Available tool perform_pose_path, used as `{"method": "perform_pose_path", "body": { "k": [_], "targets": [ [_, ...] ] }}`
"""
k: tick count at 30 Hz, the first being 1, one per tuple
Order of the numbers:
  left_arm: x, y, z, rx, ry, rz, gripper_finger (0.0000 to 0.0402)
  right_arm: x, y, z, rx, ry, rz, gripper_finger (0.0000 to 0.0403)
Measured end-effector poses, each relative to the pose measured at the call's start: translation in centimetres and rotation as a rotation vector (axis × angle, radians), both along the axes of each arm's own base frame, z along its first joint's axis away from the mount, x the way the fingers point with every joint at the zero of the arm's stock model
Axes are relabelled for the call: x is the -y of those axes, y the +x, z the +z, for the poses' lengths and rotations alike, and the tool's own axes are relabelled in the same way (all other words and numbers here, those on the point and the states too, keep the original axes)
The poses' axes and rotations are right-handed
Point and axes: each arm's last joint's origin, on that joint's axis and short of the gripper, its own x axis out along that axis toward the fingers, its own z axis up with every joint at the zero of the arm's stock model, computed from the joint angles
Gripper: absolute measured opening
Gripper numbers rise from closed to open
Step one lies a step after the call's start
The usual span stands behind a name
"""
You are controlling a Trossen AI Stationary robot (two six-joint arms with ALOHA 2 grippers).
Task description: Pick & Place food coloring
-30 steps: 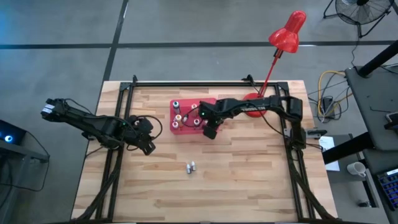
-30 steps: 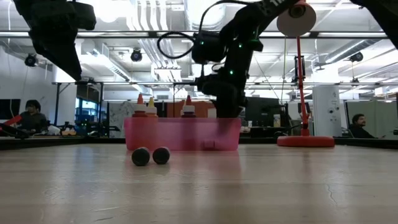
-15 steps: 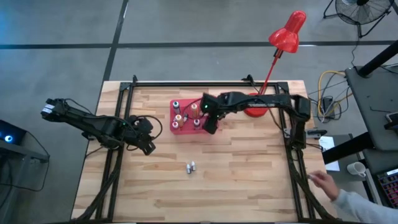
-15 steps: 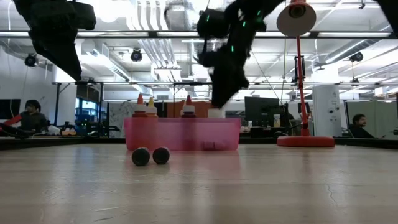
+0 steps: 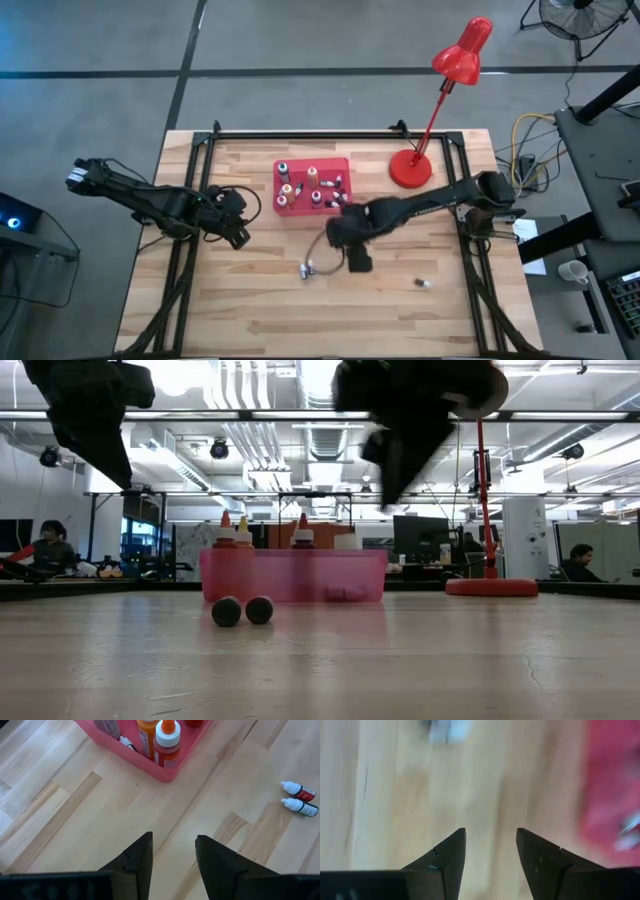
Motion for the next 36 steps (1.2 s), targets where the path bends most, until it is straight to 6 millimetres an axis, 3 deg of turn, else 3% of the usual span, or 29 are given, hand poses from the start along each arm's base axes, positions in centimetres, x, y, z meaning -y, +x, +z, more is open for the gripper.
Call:
{"method": "perform_pose_path", "body": {
  "k": [6, 8, 12, 24, 29, 36],
  "targets": [
    [0.0, 0.0, 0.0, 0.006, -0.002, 0.001, 0.0122, -1.1, -3.1, -1.4, -0.321, 0.038, -0.291, 0.0161],
    [0.0, 0.1, 0.0, 0.007, -0.003, 0.001, 0.0122, -1.9, -3.7, -1.7, -0.374, 0.095, -0.302, 0.0166],
    [0.0, 0.1, 0.0, 0.008, -0.003, 0.001, 0.0122, -4.6, -4.9, -1.3, -0.419, 0.199, -0.224, 0.0191],
    [0.0, 0.1, 0.1, 0.004, 0.017, -0.023, 0.0122, -12.6, -10.0, -3.3, -0.516, 0.141, -0.206, 0.0305],
    [0.0, 0.1, 0.1, 0.01, 0.022, -0.023, 0.0122, -14.5, -11.6, -4.4, -0.514, 0.136, -0.212, 0.033],
    [0.0, 0.2, 0.1, 0.012, 0.022, -0.022, 0.0122, -15.8, -13.9, -6.8, -0.557, 0.149, -0.279, 0.0334]
  ]
}}
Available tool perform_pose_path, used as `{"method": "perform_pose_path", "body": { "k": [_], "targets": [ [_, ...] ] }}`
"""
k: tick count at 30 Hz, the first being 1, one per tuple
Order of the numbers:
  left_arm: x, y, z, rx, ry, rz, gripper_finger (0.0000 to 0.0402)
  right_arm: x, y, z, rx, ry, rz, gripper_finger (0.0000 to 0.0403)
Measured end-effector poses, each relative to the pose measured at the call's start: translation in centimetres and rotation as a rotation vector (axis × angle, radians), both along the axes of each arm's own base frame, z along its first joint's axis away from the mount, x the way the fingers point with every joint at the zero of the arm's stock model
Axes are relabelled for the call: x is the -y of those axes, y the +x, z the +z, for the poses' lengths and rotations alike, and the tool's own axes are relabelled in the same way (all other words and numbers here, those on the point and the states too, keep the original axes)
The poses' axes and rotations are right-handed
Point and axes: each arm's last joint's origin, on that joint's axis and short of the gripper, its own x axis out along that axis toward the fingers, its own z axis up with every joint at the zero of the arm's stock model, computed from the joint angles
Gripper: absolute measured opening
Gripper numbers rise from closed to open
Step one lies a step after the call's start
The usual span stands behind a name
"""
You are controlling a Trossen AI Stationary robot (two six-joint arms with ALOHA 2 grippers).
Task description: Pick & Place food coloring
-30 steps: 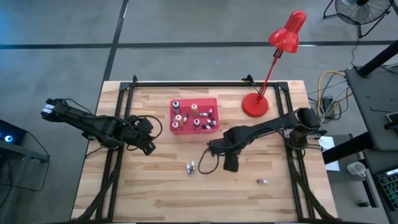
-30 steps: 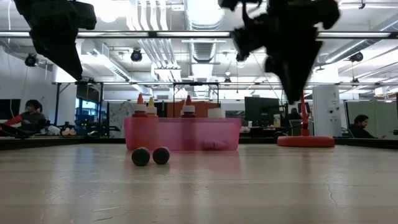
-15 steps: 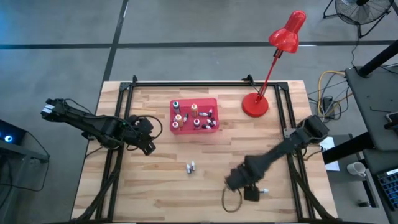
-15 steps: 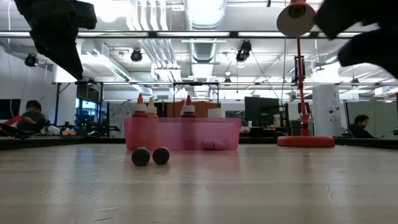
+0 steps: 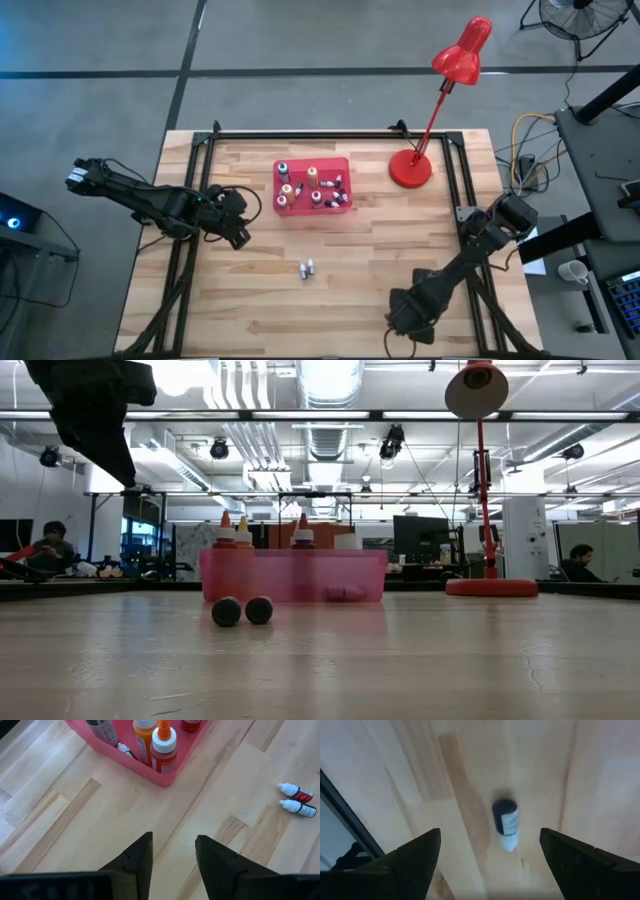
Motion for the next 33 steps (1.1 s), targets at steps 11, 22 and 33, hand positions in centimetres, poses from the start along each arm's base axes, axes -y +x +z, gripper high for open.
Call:
{"method": "perform_pose_path", "body": {
  "k": [11, 22, 33],
  "targets": [
    [0.0, 0.0, 0.0, 0.0, 0.0, -0.001, 0.0122, 1.0, -1.5, -3.0, -0.032, -0.031, -0.046, 0.0314],
    [0.0, 0.0, 0.0, -0.001, 0.006, -0.003, 0.0122, 1.5, -2.0, -3.6, -0.019, -0.056, 0.036, 0.0193],
    [0.0, 0.0, 0.0, -0.006, 0.025, -0.028, 0.0122, 2.3, 1.1, -2.8, 0.113, 0.004, 0.002, 0.0062]
  ]
}}
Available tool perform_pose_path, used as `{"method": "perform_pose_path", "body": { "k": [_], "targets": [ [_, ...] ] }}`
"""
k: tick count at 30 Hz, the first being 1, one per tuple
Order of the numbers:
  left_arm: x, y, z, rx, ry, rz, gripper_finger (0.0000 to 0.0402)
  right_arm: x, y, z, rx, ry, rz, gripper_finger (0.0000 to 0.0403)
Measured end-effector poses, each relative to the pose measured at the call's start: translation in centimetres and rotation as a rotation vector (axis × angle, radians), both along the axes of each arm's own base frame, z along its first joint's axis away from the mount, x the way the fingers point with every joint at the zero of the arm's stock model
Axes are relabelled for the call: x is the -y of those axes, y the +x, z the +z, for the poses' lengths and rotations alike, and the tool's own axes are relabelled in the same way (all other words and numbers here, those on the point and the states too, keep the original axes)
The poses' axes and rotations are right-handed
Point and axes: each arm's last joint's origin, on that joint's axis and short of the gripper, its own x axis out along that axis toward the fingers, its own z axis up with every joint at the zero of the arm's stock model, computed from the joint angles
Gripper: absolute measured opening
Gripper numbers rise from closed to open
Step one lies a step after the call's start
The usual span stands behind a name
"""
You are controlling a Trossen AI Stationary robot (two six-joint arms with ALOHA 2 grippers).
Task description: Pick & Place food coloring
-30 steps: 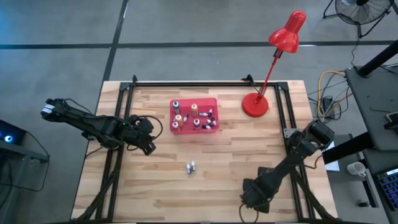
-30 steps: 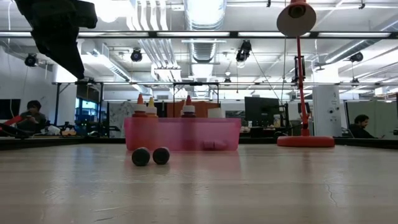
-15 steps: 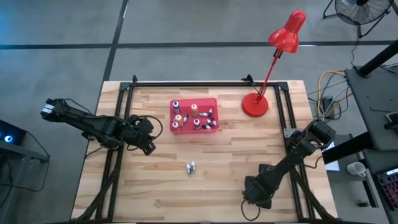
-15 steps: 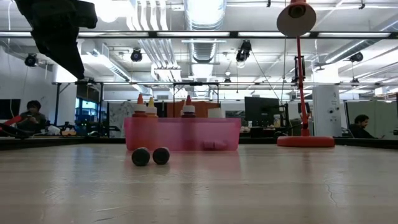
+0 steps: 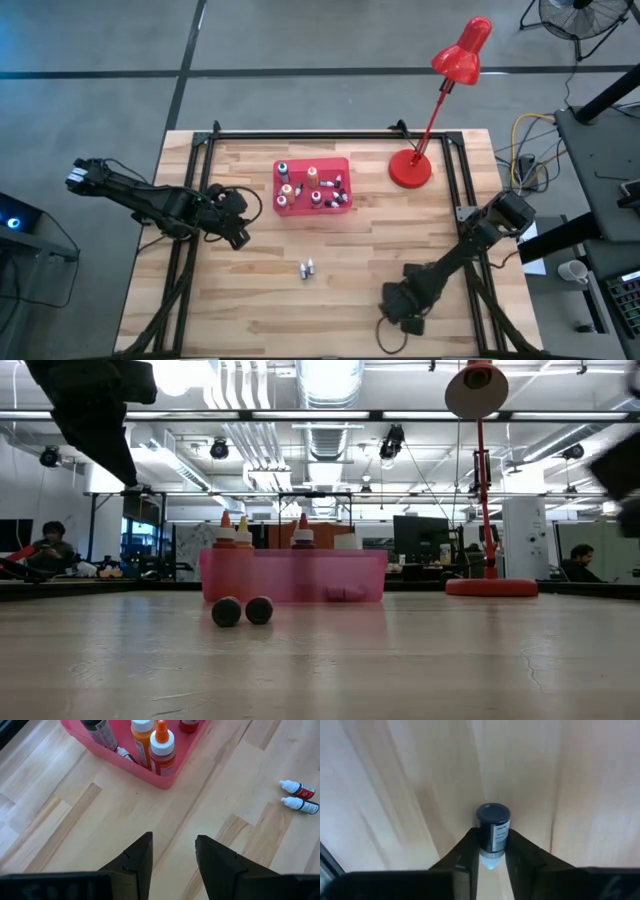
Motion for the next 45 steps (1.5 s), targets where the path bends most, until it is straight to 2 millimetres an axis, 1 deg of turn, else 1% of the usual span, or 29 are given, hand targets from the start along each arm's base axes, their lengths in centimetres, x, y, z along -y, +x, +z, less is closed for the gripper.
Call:
{"method": "perform_pose_path", "body": {
  "k": [3, 6, 8, 10, 12, 14, 16, 18, 22, 25, 28, 30, 33, 38, 41, 45],
  "targets": [
    [0.0, 0.0, 0.0, 0.0, 0.002, -0.004, 0.0122, 1.0, 2.5, 0.8, 0.135, -0.011, -0.064, 0.0051],
    [0.0, 0.0, 0.0, 0.002, 0.002, -0.004, 0.0122, 3.2, 5.5, 2.2, 0.284, -0.102, -0.198, 0.0052],
    [0.0, 0.0, 0.0, 0.002, 0.001, -0.004, 0.0122, 5.3, 7.2, 3.3, 0.372, -0.212, -0.345, 0.0057],
    [0.0, 0.0, 0.0, 0.002, 0.001, -0.004, 0.0122, 7.7, 8.4, 4.4, 0.445, -0.344, -0.493, 0.0058],
    [0.0, 0.0, 0.0, 0.002, 0.001, -0.003, 0.0122, 10.1, 9.6, 6.1, 0.549, -0.465, -0.631, 0.0059],
    [0.0, 0.0, 0.0, 0.003, -0.001, -0.001, 0.0122, 12.5, 10.9, 8.0, 0.651, -0.55, -0.714, 0.0059],
    [0.0, 0.0, 0.0, 0.003, -0.001, 0.0, 0.0122, 15.1, 12.1, 9.5, 0.687, -0.572, -0.705, 0.0059],
    [0.0, 0.0, 0.0, 0.004, -0.002, 0.001, 0.0122, 18.0, 13.0, 10.0, 0.675, -0.542, -0.667, 0.006],
    [0.0, 0.0, 0.0, 0.005, -0.004, 0.004, 0.0122, 23.3, 13.6, 9.8, 0.64, -0.457, -0.515, 0.006],
    [0.0, 0.0, 0.0, 0.009, -0.012, 0.017, 0.0122, 25.9, 13.2, 9.2, 0.605, -0.343, -0.372, 0.006],
    [0.0, 0.0, 0.0, 0.013, -0.018, 0.026, 0.0122, 27.6, 13.1, 7.9, 0.565, -0.295, -0.262, 0.0061],
    [0.0, 0.0, 0.0, 0.016, -0.022, 0.034, 0.0122, 28.3, 13.3, 7.1, 0.549, -0.299, -0.215, 0.0061],
    [0.0, 0.0, 0.0, 0.016, -0.024, 0.037, 0.0122, 29.2, 13.8, 5.4, 0.509, -0.301, -0.197, 0.0061],
    [0.0, 0.0, 0.0, 0.016, -0.025, 0.037, 0.0122, 30.1, 14.6, 2.2, 0.441, -0.244, -0.2, 0.0061],
    [0.0, 0.0, 0.0, 0.017, -0.025, 0.038, 0.0122, 30.3, 14.8, 1.9, 0.416, -0.218, -0.196, 0.0069],
    [0.0, 0.0, 0.0, 0.019, -0.028, 0.042, 0.0122, 30.2, 15.0, 2.6, 0.424, -0.211, -0.175, 0.0102]
  ]
}}
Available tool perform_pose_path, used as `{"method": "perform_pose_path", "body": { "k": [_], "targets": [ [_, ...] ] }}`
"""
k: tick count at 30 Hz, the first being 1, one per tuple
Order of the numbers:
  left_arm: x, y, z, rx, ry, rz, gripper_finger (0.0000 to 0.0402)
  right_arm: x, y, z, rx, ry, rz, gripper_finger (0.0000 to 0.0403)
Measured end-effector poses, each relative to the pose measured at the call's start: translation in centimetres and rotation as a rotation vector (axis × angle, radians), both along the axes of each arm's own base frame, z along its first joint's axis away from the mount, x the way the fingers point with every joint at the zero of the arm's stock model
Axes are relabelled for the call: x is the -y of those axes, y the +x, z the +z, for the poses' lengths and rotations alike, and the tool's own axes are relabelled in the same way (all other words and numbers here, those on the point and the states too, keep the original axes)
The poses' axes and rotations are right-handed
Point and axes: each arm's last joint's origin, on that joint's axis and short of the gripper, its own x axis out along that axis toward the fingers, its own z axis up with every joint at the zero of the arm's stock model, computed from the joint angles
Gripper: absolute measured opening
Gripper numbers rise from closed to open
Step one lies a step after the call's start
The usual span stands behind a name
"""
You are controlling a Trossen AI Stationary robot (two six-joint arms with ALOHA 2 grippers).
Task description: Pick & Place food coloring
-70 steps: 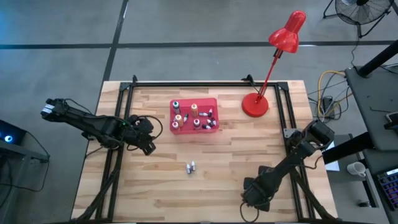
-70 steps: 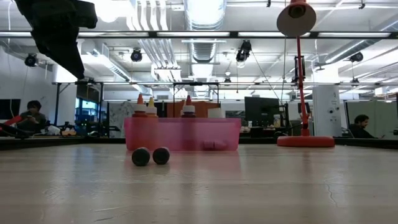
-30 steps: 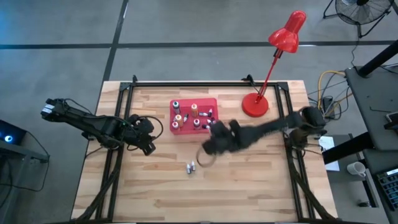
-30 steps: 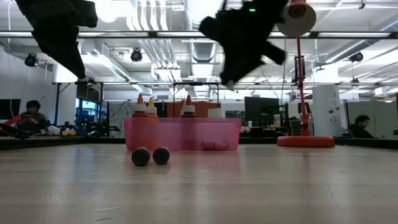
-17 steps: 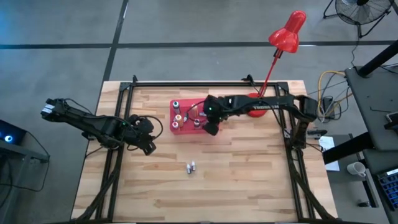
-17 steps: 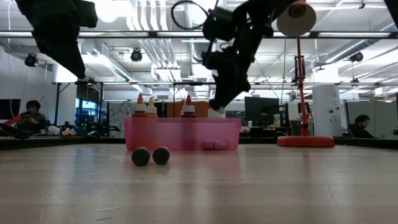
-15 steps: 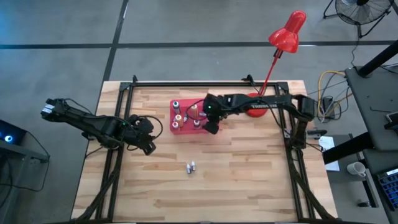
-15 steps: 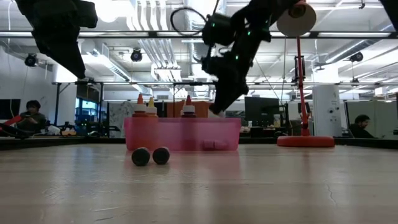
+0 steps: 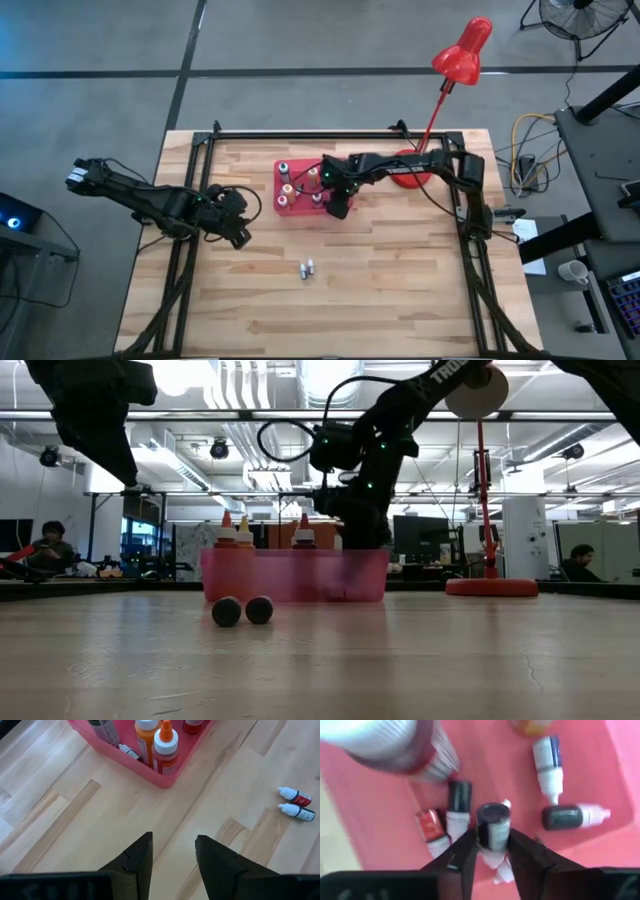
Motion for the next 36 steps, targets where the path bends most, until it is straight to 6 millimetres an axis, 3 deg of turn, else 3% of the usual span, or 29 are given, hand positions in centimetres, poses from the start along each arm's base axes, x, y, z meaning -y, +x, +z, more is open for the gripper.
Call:
{"method": "perform_pose_path", "body": {
  "k": [6, 9, 12, 14, 20, 23, 26, 31, 36],
  "targets": [
    [-0.1, 0.0, 0.0, 0.005, 0.018, 0.01, 0.0122, 0.2, 0.5, 2.5, 0.015, -0.018, 0.046, 0.0166],
    [-0.1, 0.0, 0.0, 0.006, 0.02, 0.011, 0.0122, 0.2, 0.7, 5.0, 0.024, -0.005, 0.018, 0.0186],
    [-0.1, 0.0, 0.0, 0.005, 0.022, 0.008, 0.0122, -1.4, 0.6, 8.2, 0.101, 0.042, 0.089, 0.0195],
    [-0.1, 0.0, 0.0, 0.003, 0.026, 0.003, 0.0122, -3.7, 0.8, 9.1, 0.136, 0.11, 0.181, 0.0195],
    [-0.1, 0.0, 0.0, -0.002, 0.033, -0.01, 0.0122, -13.0, 2.7, 6.3, 0.151, 0.269, 0.33, 0.0188],
    [-0.1, 0.0, 0.0, -0.001, 0.033, -0.01, 0.0122, -16.5, 3.4, 5.2, 0.18, 0.128, 0.45, 0.0185],
    [-0.1, 0.0, 0.0, -0.005, 0.038, -0.018, 0.0122, -19.7, 3.7, 4.2, 0.197, -0.1, 0.693, 0.0187],
    [0.0, 0.0, 0.0, -0.011, 0.037, -0.033, 0.0122, -22.3, 3.9, 1.3, 0.069, -0.486, 0.985, 0.0195],
    [0.0, 0.0, 0.0, -0.012, -0.002, -0.027, 0.0122, -22.4, 5.0, -0.5, 0.031, -0.525, 1.106, 0.0192]
  ]
}}
